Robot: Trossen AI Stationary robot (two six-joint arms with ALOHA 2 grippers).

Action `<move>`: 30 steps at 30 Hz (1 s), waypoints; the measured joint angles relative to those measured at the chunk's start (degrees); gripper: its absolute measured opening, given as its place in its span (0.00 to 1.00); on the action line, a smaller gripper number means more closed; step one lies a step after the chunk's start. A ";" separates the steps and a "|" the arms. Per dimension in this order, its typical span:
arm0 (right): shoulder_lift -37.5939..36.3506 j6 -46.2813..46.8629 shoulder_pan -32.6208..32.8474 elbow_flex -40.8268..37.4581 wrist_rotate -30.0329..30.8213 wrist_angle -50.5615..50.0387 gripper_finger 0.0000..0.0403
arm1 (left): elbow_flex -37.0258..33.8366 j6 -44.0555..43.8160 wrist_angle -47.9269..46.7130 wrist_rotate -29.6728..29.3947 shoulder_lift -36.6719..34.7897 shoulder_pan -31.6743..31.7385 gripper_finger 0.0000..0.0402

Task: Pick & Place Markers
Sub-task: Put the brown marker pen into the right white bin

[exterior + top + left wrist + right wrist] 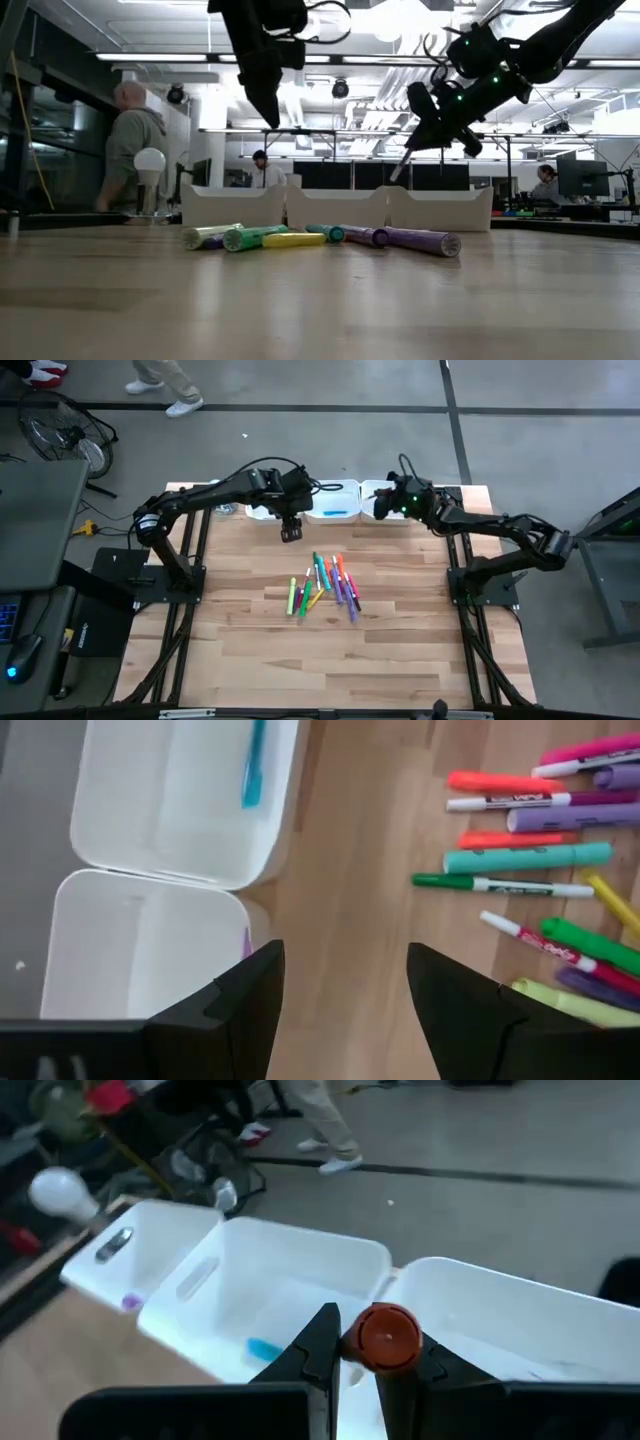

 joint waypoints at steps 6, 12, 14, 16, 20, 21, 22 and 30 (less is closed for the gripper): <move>0.00 7.21 -5.16 0.00 -2.76 -4.09 0.08 | -0.02 -0.13 2.01 -2.13 -0.26 0.04 0.52; 0.00 11.25 -7.33 0.00 -4.30 -5.74 0.08 | 0.00 2.04 7.09 -3.55 -0.36 0.03 0.52; 0.00 12.12 -7.51 0.00 -4.33 -6.49 0.08 | 0.00 3.56 9.49 -5.10 -0.36 0.02 0.52; 0.00 14.05 -7.74 0.00 -4.24 -8.28 0.08 | 0.00 5.55 12.39 -7.11 -0.36 0.04 0.52; 0.00 15.74 -7.82 0.00 -4.04 -9.86 0.08 | 0.00 10.75 19.94 -8.34 -0.36 1.75 0.52; 0.00 16.51 -7.82 0.00 -3.78 -10.13 0.08 | 0.00 11.77 21.70 -7.89 -0.36 2.60 0.52; 0.00 17.53 -7.80 0.00 -3.67 -10.40 0.08 | 0.00 12.27 23.14 -7.22 -0.36 3.48 0.52; 0.00 21.91 -7.80 0.00 -3.74 -10.83 0.08 | 0.00 12.35 27.43 -1.31 -0.34 10.67 0.52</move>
